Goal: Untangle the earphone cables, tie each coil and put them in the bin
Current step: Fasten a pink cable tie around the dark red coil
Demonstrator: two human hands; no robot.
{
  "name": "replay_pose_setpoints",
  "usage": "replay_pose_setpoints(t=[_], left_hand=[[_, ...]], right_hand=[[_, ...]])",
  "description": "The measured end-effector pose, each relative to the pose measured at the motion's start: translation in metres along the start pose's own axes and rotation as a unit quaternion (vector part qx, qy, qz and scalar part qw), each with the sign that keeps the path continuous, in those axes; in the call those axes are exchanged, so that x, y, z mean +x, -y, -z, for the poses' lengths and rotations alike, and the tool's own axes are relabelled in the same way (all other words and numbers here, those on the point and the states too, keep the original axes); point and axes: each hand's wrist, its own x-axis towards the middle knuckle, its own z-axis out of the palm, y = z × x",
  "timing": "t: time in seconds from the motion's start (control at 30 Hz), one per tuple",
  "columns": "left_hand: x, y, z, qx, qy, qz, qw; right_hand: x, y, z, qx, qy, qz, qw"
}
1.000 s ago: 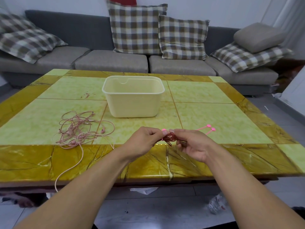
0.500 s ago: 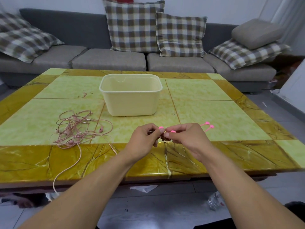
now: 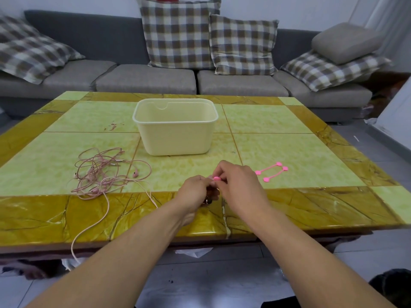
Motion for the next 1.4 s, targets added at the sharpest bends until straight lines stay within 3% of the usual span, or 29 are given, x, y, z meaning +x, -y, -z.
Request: replay_pose_setpoints(t=[0.07, 0.2, 0.3, 0.33, 0.4, 0.47, 0.67, 0.83, 0.93, 1.1, 1.23, 1.4], left_hand=[[-0.002, -0.005, 0.0, -0.129, 0.014, 0.044, 0.991], [0.004, -0.01, 0.006, -0.344, -0.002, 0.08, 0.935], [0.007, -0.016, 0.01, -0.423, 0.005, 0.061, 0.904], [0.007, -0.018, 0.013, -0.428, 0.015, 0.05, 0.902], [0.003, -0.021, 0.017, -0.409, 0.048, 0.022, 0.911], [0.0, -0.022, 0.017, -0.362, 0.078, -0.012, 0.929], [-0.008, -0.023, 0.019, -0.226, 0.102, -0.074, 0.966], [-0.01, -0.024, 0.02, -0.159, 0.083, -0.086, 0.98], [-0.011, -0.024, 0.019, -0.129, 0.058, -0.115, 0.983], [-0.012, -0.019, 0.016, -0.082, 0.01, -0.173, 0.981], [-0.008, -0.017, 0.018, 0.005, -0.092, -0.208, 0.974], [-0.015, -0.017, 0.02, 0.003, -0.036, -0.19, 0.981]], right_hand=[[-0.003, 0.006, 0.003, -0.03, 0.026, 0.029, 0.999], [-0.007, 0.013, 0.001, -0.057, 0.022, 0.087, 0.994], [-0.01, 0.015, -0.005, 0.103, -0.042, 0.033, 0.993], [-0.01, 0.018, -0.006, 0.21, -0.043, -0.023, 0.976], [-0.007, 0.021, -0.004, 0.424, -0.01, -0.141, 0.895], [-0.004, 0.017, 0.0, 0.488, -0.003, -0.196, 0.851], [-0.001, 0.01, 0.008, 0.456, -0.024, -0.157, 0.876], [-0.004, 0.005, 0.005, 0.318, -0.081, -0.068, 0.942], [-0.004, -0.002, -0.003, 0.245, -0.125, -0.019, 0.961], [-0.004, -0.011, -0.011, 0.143, -0.191, 0.053, 0.97], [-0.005, -0.012, -0.011, 0.082, -0.219, 0.085, 0.969], [-0.003, -0.013, -0.009, -0.001, -0.26, 0.146, 0.955]])
